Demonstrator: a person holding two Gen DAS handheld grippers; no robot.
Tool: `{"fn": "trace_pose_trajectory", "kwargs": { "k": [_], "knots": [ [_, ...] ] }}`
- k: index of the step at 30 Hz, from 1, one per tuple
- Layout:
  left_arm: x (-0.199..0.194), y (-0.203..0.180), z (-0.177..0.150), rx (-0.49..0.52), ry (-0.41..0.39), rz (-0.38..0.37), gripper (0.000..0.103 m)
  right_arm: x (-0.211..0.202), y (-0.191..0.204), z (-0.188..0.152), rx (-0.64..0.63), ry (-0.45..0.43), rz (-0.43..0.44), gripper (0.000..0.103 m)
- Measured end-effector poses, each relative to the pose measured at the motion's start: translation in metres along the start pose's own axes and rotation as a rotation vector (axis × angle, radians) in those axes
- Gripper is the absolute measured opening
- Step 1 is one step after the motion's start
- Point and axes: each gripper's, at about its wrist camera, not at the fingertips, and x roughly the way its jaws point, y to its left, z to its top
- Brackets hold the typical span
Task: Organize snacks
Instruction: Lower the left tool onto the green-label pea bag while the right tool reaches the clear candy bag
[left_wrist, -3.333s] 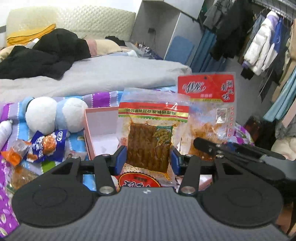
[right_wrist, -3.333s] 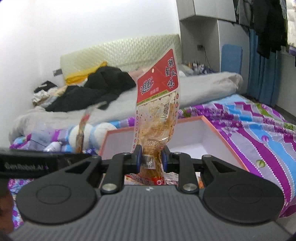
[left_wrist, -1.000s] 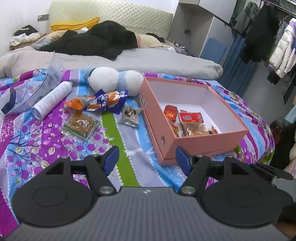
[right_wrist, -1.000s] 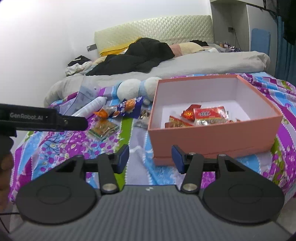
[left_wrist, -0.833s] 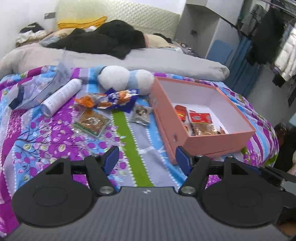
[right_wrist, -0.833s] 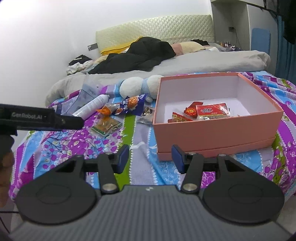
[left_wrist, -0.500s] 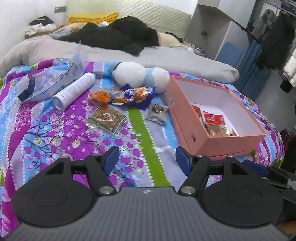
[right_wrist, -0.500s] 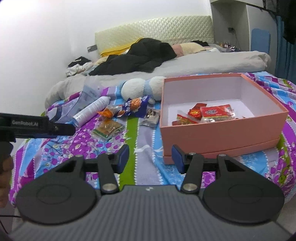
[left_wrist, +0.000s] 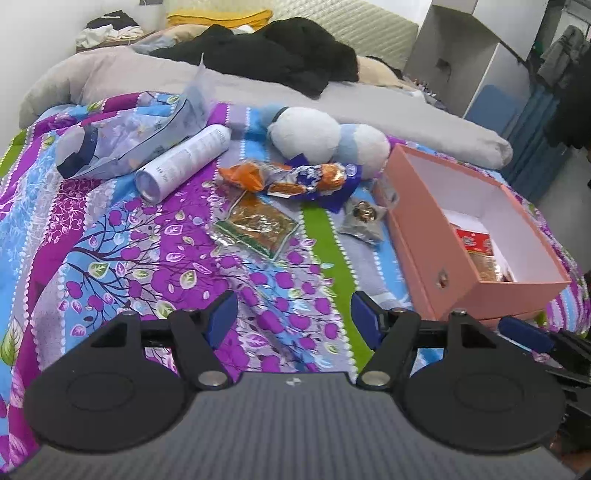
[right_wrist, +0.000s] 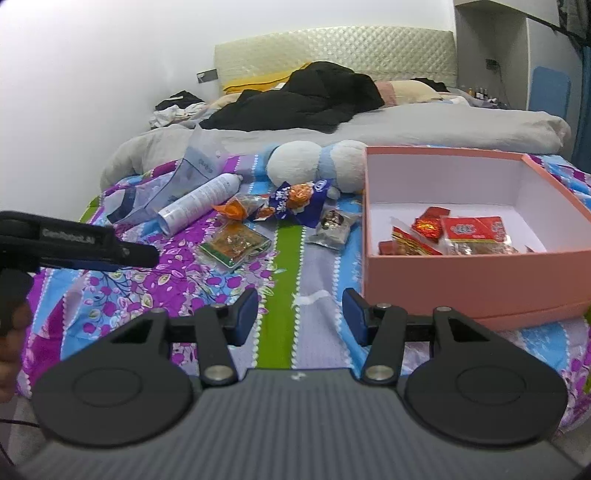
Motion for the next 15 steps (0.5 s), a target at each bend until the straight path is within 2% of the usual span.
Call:
{"fn": "trace_pose_trajectory", "kwargs": {
  "k": [9, 15],
  "knots": [
    [0.037, 0.027, 0.004, -0.042, -0.005, 0.047, 0.082, 0.034, 0.022, 0.002, -0.107, -0.024, -0.01, 0.053],
    [0.059, 0.05, 0.009, -0.079, 0.001, 0.078, 0.082, 0.064, 0.029, 0.005, -0.12, -0.013, -0.005, 0.053]
  ]
}}
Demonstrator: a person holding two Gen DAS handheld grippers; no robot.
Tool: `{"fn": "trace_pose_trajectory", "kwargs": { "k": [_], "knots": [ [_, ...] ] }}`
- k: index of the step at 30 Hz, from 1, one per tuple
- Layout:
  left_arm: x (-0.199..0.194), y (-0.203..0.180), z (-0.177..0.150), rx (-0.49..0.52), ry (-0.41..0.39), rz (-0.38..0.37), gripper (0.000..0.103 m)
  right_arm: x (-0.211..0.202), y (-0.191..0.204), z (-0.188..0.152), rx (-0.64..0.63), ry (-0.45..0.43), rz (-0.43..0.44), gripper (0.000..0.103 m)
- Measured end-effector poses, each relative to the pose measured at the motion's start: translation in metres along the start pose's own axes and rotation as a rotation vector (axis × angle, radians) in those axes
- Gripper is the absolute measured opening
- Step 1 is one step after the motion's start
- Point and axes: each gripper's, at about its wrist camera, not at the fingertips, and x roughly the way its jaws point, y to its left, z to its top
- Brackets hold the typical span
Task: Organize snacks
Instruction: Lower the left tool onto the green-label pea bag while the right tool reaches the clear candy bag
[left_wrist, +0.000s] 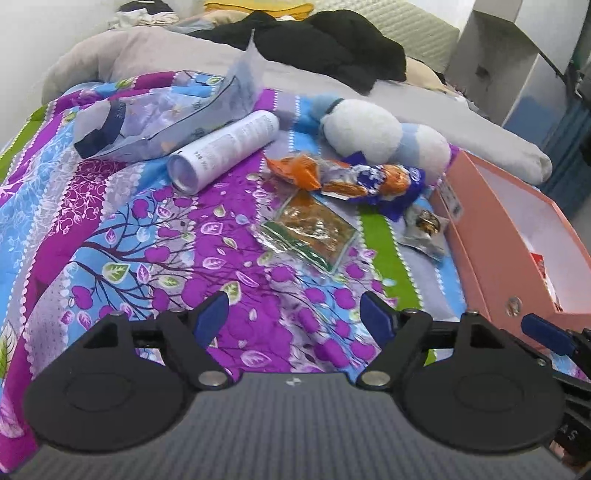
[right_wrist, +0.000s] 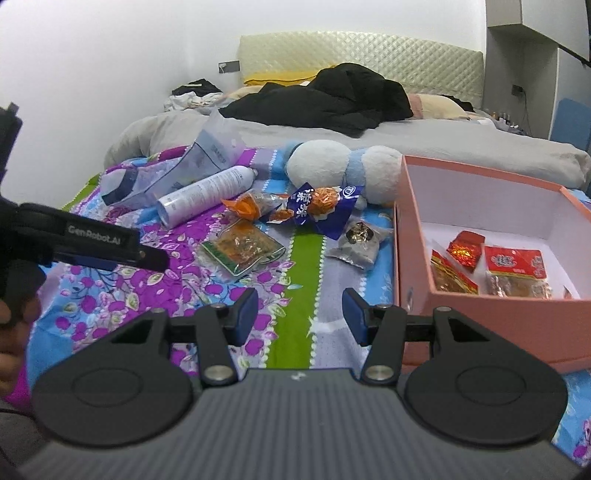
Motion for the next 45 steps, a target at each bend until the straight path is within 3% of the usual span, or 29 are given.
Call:
{"fn": "trace_pose_trajectory", "kwargs": {
  "k": [12, 20, 26, 36, 45],
  "knots": [
    [0.058, 0.02, 0.017, -0.026, 0.019, -0.017, 0.082, 0.073, 0.0, 0.009, -0.032, 0.031, -0.072, 0.052],
    [0.106, 0.004, 0.046, 0.195, 0.064, -0.027, 0.082, 0.126, 0.001, 0.024, -0.055, 0.014, -0.17, 0.052],
    [0.138, -0.006, 0.06, 0.295, 0.075, -0.05, 0.095, 0.157, -0.01, 0.036, -0.016, 0.02, -0.24, 0.052],
    [0.179, -0.013, 0.065, 0.373, 0.12, -0.098, 0.097, 0.199, -0.016, 0.039, -0.071, 0.058, -0.327, 0.053],
    [0.185, -0.022, 0.059, 0.445, 0.11, -0.112, 0.091, 0.218, -0.013, 0.034, -0.154, 0.125, -0.342, 0.054]
  ]
}}
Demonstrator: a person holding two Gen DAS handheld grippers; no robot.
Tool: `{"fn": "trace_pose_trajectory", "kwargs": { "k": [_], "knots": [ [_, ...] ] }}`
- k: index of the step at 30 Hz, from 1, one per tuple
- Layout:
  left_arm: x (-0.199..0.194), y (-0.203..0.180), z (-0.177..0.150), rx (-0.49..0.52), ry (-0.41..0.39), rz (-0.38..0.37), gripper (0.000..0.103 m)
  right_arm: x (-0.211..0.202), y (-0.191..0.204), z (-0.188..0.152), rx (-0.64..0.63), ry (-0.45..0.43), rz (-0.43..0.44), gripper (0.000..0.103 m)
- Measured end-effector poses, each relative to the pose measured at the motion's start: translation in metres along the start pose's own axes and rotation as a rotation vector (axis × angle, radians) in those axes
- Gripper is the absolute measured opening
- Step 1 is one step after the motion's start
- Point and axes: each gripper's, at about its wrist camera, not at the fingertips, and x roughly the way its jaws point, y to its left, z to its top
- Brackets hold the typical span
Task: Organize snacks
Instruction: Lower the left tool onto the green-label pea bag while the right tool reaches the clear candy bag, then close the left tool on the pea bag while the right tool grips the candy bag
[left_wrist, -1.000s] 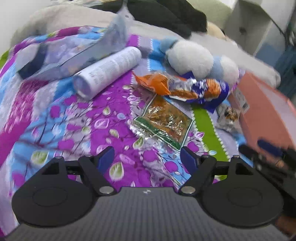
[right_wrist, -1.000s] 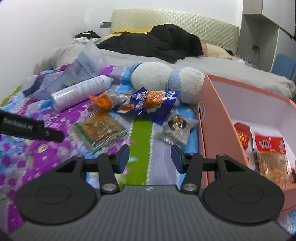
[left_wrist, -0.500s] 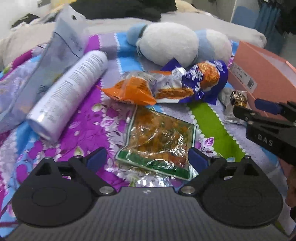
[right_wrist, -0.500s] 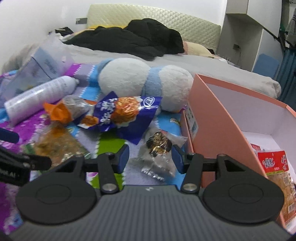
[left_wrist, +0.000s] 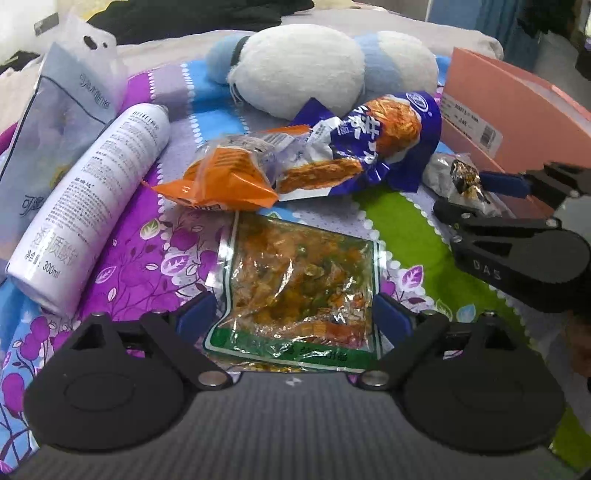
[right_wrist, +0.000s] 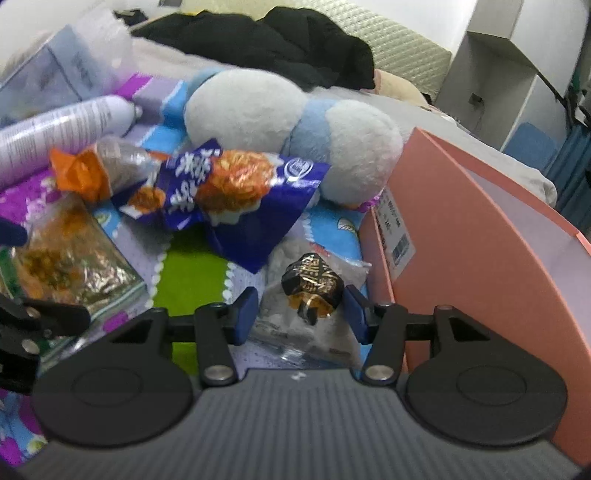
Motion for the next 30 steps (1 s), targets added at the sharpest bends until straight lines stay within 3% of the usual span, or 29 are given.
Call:
{"fn": "trace_pose_trajectory", "kwargs": {
  "k": [9, 18, 30],
  "knots": [
    [-0.009, -0.003, -0.005, -0.011, -0.018, -0.005, 0.077, -0.009, -0.001, 0.004, -0.023, 0.007, 0.018, 0.038],
    [-0.037, -0.01, -0.018, -0.064, -0.021, -0.026, 0.074, -0.038, 0.002, -0.003, -0.041, 0.021, 0.085, 0.037],
    [-0.086, -0.018, -0.052, -0.17, -0.002, -0.063, 0.074, -0.094, -0.001, -0.036, -0.08, 0.076, 0.156, 0.037]
  ]
}}
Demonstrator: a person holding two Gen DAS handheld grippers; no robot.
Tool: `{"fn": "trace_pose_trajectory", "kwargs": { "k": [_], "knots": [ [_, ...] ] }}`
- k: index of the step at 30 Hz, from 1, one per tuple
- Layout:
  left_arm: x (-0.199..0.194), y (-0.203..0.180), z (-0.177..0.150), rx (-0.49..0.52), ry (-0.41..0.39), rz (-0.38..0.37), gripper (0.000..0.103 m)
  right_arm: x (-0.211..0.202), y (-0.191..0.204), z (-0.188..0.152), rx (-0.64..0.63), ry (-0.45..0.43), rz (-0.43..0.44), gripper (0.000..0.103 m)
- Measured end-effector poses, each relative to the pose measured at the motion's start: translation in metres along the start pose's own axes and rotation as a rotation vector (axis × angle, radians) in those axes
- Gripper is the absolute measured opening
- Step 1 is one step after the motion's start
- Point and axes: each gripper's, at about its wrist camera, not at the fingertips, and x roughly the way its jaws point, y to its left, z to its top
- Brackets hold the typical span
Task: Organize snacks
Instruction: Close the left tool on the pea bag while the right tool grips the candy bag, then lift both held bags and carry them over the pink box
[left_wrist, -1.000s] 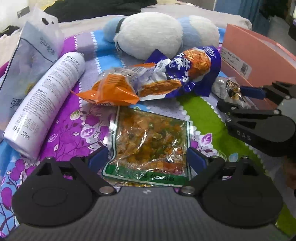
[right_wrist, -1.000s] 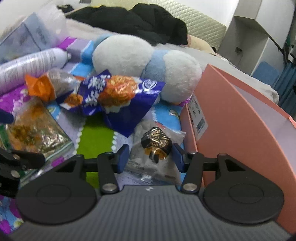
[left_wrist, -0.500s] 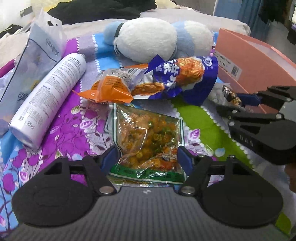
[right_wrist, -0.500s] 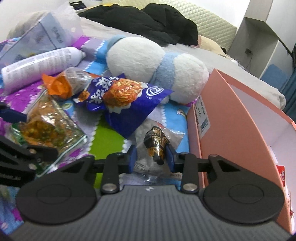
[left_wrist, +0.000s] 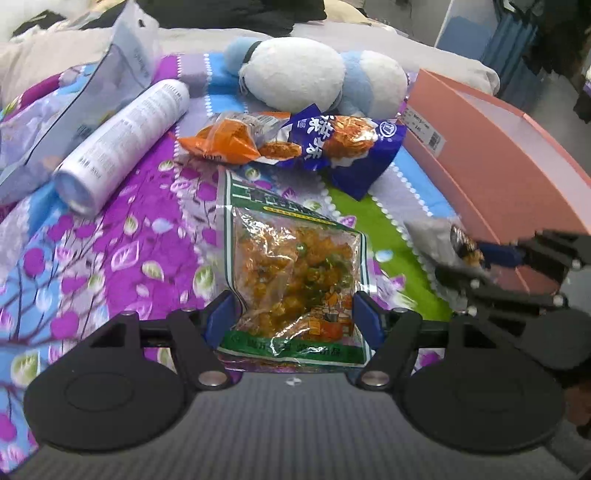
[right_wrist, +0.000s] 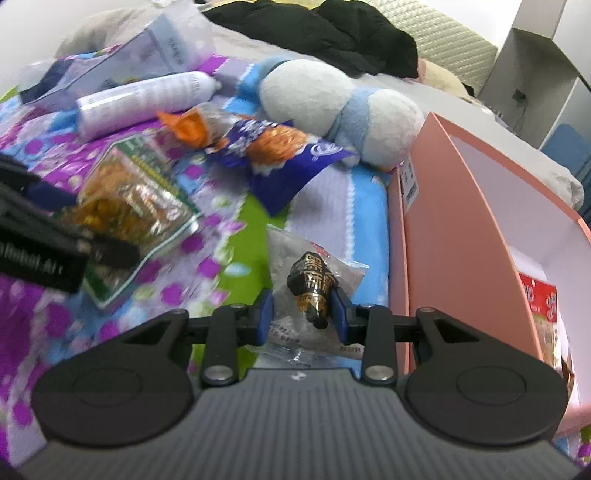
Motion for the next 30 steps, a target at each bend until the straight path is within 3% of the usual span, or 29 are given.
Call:
{"fn": "trace_pose_trajectory", "kwargs": {
  "k": [16, 19, 23, 25, 27, 30],
  "knots": [
    [-0.06, -0.039, -0.071, -0.143, 0.014, 0.044, 0.074, -0.073, 0.008, -0.059, -0.049, -0.009, 0.093, 0.037],
    [-0.063, -0.043, -0.083, -0.155, 0.033, 0.079, 0.076, -0.082, 0.008, -0.07, -0.06, -0.016, 0.121, 0.037],
    [-0.065, -0.044, -0.094, -0.183, 0.073, 0.069, 0.084, -0.085, 0.01, -0.08, -0.074, -0.012, 0.141, 0.04],
    [-0.066, -0.043, -0.096, -0.182, 0.089, 0.075, 0.086, -0.087, 0.009, -0.083, -0.071, -0.019, 0.143, 0.046],
    [-0.067, -0.041, -0.096, -0.19, 0.091, 0.081, 0.092, -0.088, 0.007, -0.084, -0.043, -0.023, 0.151, 0.07],
    [-0.069, -0.04, -0.095, -0.184, 0.093, 0.07, 0.095, -0.091, -0.001, -0.086, 0.03, -0.046, 0.161, 0.079]
  ]
}}
